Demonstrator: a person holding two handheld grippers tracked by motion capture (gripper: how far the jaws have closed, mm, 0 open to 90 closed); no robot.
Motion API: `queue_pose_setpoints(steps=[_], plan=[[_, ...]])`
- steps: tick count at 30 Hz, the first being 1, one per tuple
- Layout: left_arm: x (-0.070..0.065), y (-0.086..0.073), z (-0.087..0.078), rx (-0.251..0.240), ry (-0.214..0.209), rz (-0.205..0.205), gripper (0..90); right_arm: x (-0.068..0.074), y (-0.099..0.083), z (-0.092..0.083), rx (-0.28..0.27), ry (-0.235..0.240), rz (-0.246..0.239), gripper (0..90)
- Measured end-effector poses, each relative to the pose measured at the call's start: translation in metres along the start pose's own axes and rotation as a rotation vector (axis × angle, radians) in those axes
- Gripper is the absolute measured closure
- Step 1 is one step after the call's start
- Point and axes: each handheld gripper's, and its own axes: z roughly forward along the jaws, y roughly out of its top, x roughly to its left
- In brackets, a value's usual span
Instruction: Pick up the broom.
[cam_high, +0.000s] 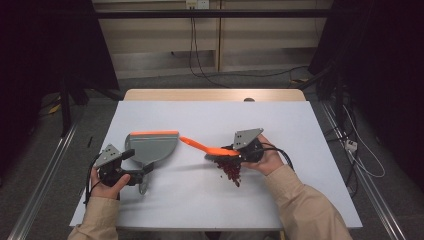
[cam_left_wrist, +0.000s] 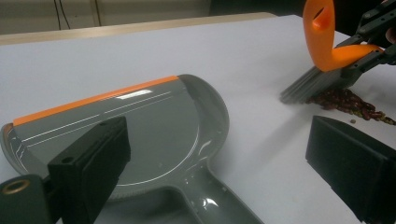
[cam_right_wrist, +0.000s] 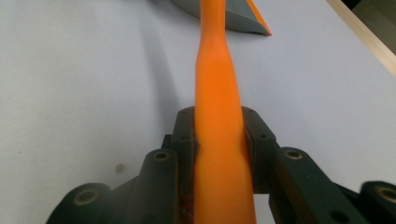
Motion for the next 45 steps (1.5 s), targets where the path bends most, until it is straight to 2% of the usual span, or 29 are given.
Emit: queue_pose_setpoints(steps=[8,11,15,17,19,22,24,26,31,35,38,45], plan=[[0.0,0.0,0.0,-0.007,0.001,-0.006,6.3,-0.008,0.002,-0.01,-0.078,-0.037,0.064,71.4],[0.0,0.0,0.0,0.0,0.0,0.0,6.3,-0.012,-0.001,-0.015,-0.079,-0.061,0.08,71.4],[0.0,0.0,0.0,-0.004,0.0,-0.003,6.3,-0.014,-0.01,-0.013,-0.03,-0.08,0.089,71.4],[0.0,0.0,0.0,-0.004,-0.001,-0.004,6.3,-0.013,-0.013,-0.009,-0.018,-0.066,0.102,71.5],[0.0,0.0,0.0,0.0,0.0,0.0,6.3,-0.01,-0.013,-0.007,-0.035,-0.043,0.115,71.5],[0.0,0.0,0.001,-0.004,0.0,-0.004,6.3,-0.005,-0.01,-0.005,-0.028,-0.029,0.091,71.5],[0.0,0.0,0.0,-0.001,-0.001,0.002,6.3,-0.005,-0.009,-0.006,-0.044,-0.016,0.105,71.5],[0.0,0.0,0.0,0.0,0.0,0.001,6.3,-0.004,-0.007,-0.007,-0.037,-0.042,0.088,71.4],[0.0,0.0,0.001,-0.004,0.0,-0.004,6.3,-0.006,-0.002,-0.019,-0.11,-0.033,0.14,71.4],[-0.001,0.0,0.001,-0.002,-0.002,0.001,6.3,0.003,0.005,-0.026,-0.144,0.017,0.156,71.4],[-0.001,0.0,0.001,-0.002,-0.002,0.001,6.3,0.011,0.009,-0.028,-0.152,0.043,0.146,71.4],[-0.001,0.0,0.0,-0.002,-0.004,-0.001,6.3,0.027,0.01,-0.028,-0.17,0.101,0.157,71.4]])
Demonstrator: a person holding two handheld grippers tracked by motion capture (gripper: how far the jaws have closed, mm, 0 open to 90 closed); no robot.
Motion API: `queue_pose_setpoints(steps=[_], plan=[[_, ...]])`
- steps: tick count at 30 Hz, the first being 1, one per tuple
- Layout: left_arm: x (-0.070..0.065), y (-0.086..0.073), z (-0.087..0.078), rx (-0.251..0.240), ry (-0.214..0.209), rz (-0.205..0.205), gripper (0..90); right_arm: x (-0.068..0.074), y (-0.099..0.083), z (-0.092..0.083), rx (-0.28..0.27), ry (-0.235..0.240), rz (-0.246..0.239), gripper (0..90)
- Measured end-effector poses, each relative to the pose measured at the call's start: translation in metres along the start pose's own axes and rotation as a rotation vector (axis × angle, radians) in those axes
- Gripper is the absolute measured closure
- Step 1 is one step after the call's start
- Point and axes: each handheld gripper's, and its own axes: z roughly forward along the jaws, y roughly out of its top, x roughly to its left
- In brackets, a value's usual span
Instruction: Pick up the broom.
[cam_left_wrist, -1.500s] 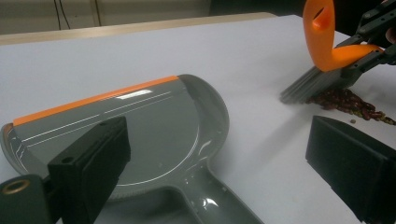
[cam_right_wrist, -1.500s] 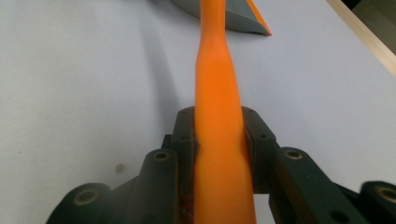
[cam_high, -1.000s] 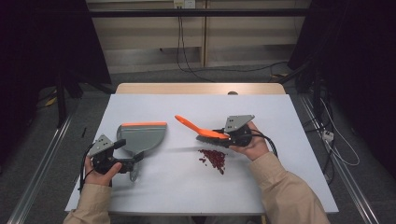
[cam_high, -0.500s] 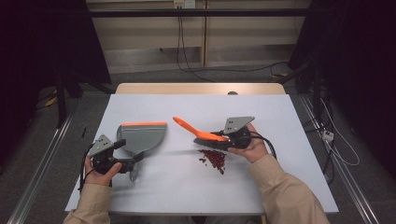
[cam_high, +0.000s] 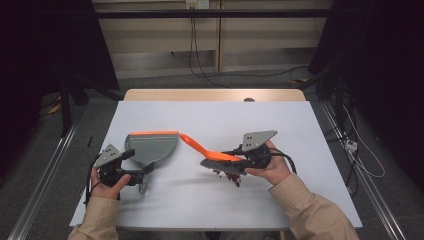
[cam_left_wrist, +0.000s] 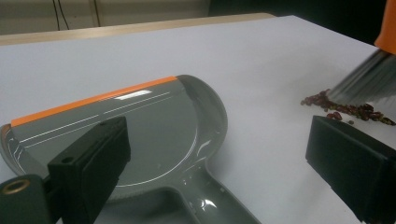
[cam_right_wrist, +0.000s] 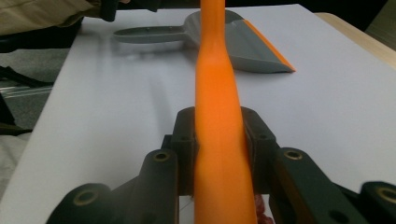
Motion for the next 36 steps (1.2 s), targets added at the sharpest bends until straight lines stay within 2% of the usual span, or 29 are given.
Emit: queue_pose_setpoints(steps=[4,11,18,21,24,26,36], plan=[[0.0,0.0,0.0,0.0,-0.001,0.0,6.3,0.006,-0.002,0.0,0.007,0.03,-0.006,71.4],[0.0,0.0,0.0,-0.003,-0.001,-0.004,6.3,0.011,-0.008,-0.001,0.008,0.054,0.017,71.4],[0.0,0.0,0.0,0.001,-0.001,0.0,6.3,0.018,-0.01,0.005,0.029,0.092,0.009,71.4],[0.001,0.0,-0.001,-0.006,0.0,-0.008,6.3,0.018,-0.014,0.007,0.026,0.11,0.03,71.4],[0.001,0.0,-0.001,-0.005,0.001,-0.009,6.3,0.016,-0.021,0.009,0.049,0.11,0.031,71.4],[0.001,0.0,0.0,-0.004,0.001,-0.005,6.3,0.013,-0.025,0.011,0.044,0.107,0.033,71.4],[0.002,0.0,-0.001,-0.006,0.003,-0.011,6.3,-0.004,-0.015,0.032,0.038,0.102,0.035,71.4]])
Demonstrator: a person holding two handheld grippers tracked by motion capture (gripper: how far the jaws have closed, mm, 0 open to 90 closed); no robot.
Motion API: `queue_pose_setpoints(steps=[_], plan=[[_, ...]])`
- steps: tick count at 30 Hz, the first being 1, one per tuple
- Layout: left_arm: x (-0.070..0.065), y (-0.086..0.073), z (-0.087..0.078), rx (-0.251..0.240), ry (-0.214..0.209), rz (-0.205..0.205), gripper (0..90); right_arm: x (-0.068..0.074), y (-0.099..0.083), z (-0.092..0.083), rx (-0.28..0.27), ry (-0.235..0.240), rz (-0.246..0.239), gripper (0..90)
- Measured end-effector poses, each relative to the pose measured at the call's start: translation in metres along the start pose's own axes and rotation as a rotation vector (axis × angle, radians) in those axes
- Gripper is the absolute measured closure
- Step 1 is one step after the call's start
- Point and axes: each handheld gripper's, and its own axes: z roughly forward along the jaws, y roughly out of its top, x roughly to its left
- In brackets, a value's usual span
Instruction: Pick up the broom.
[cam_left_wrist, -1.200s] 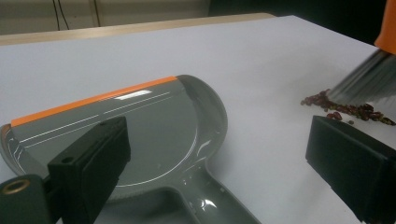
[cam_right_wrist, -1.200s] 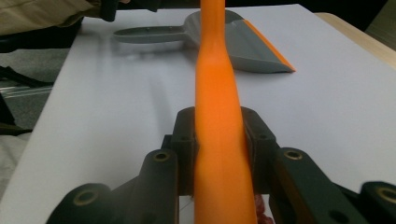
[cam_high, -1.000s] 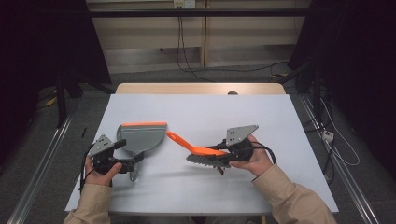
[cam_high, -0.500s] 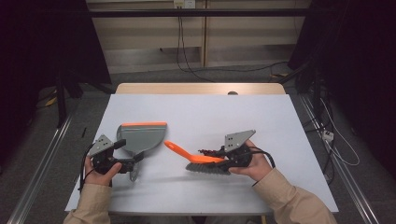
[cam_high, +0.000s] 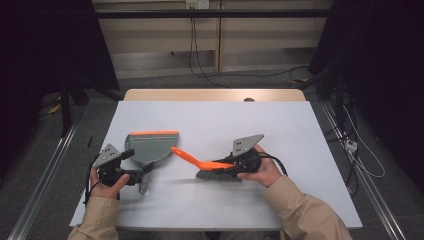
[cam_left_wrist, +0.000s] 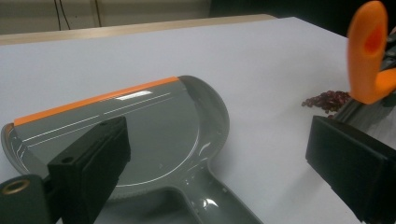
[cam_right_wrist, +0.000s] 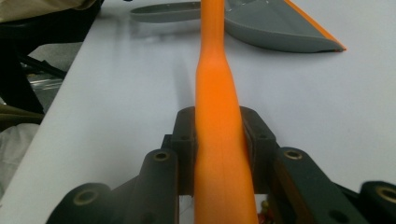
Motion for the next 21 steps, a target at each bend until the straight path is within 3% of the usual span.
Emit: queue_pose_setpoints(steps=[10,17,21], plan=[[0.0,-0.001,-0.001,-0.001,-0.001,-0.001,6.3,-0.008,0.011,0.012,0.005,-0.016,0.017,71.4],[0.0,0.0,-0.001,0.003,0.001,0.009,6.3,-0.006,0.021,0.003,-0.041,-0.034,0.02,71.4],[0.0,0.0,-0.002,0.001,-0.002,0.01,6.3,-0.004,0.02,-0.007,-0.037,-0.047,0.015,71.4]])
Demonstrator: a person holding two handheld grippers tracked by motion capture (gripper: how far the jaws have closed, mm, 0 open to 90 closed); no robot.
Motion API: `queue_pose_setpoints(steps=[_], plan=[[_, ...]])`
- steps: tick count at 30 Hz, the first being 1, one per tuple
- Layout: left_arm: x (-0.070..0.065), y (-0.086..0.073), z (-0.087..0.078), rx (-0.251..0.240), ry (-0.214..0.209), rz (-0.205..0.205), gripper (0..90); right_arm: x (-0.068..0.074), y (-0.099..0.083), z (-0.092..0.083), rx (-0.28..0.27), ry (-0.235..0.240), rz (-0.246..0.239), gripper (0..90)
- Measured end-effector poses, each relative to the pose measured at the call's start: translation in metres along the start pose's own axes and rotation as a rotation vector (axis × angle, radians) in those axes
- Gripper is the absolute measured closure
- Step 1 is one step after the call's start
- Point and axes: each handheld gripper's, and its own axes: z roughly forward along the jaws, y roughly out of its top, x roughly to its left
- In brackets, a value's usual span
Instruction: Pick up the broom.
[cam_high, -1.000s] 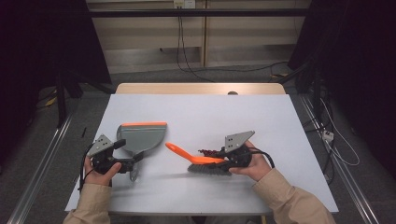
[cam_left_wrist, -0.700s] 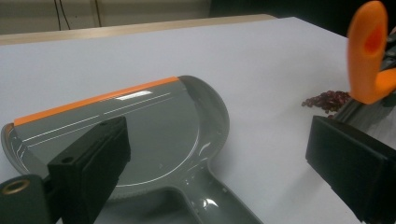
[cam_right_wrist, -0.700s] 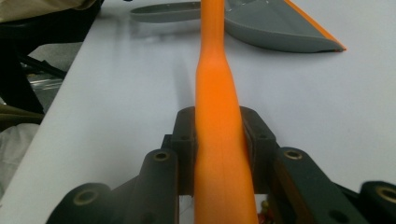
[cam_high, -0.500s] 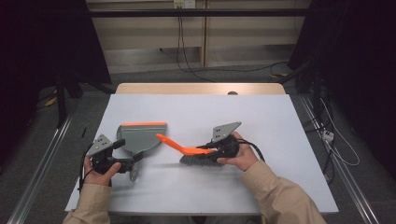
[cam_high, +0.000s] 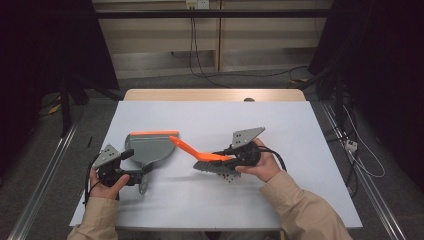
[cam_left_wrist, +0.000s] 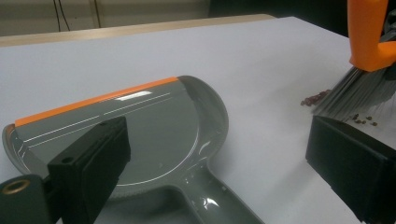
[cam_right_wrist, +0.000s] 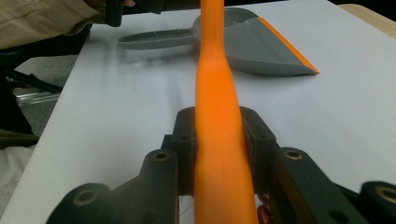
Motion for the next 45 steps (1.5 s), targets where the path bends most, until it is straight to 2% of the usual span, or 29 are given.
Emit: queue_pose_setpoints(steps=[5,10,12,13,21,26,30,33,38,42,45], plan=[[0.0,0.0,-0.001,-0.003,0.001,-0.003,6.3,0.007,-0.008,-0.004,0.015,0.028,0.005,71.4],[0.0,0.0,0.0,-0.002,0.002,-0.002,6.3,0.014,-0.021,0.004,0.046,0.055,0.013,71.4],[-0.001,0.0,0.0,-0.005,0.002,-0.006,6.3,0.012,-0.021,0.006,0.031,0.05,0.014,71.4],[0.0,0.0,0.0,-0.001,0.003,-0.002,6.3,0.01,-0.021,0.007,0.038,0.037,0.007,71.4],[0.0,0.0,0.001,-0.001,0.002,-0.002,6.3,-0.004,-0.015,0.016,0.036,0.032,0.018,71.4],[0.0,0.0,0.0,0.0,-0.001,0.0,6.3,-0.007,-0.01,0.017,0.024,0.029,0.026,71.4],[-0.001,0.0,-0.001,0.001,-0.002,0.001,6.3,-0.006,-0.006,0.012,-0.006,0.022,0.032,71.4],[-0.001,0.0,-0.001,0.0,-0.003,0.005,6.3,-0.007,-0.004,0.005,-0.032,-0.007,0.042,71.4],[-0.002,0.001,-0.001,-0.004,-0.003,0.0,6.3,-0.008,-0.002,-0.012,-0.067,-0.115,0.088,71.4],[-0.002,0.001,-0.001,-0.005,-0.004,0.0,6.3,-0.007,-0.004,-0.022,-0.052,-0.216,0.116,71.4],[-0.002,0.001,-0.001,-0.006,-0.005,0.0,6.3,-0.007,-0.007,-0.028,-0.069,-0.244,0.14,71.4]])
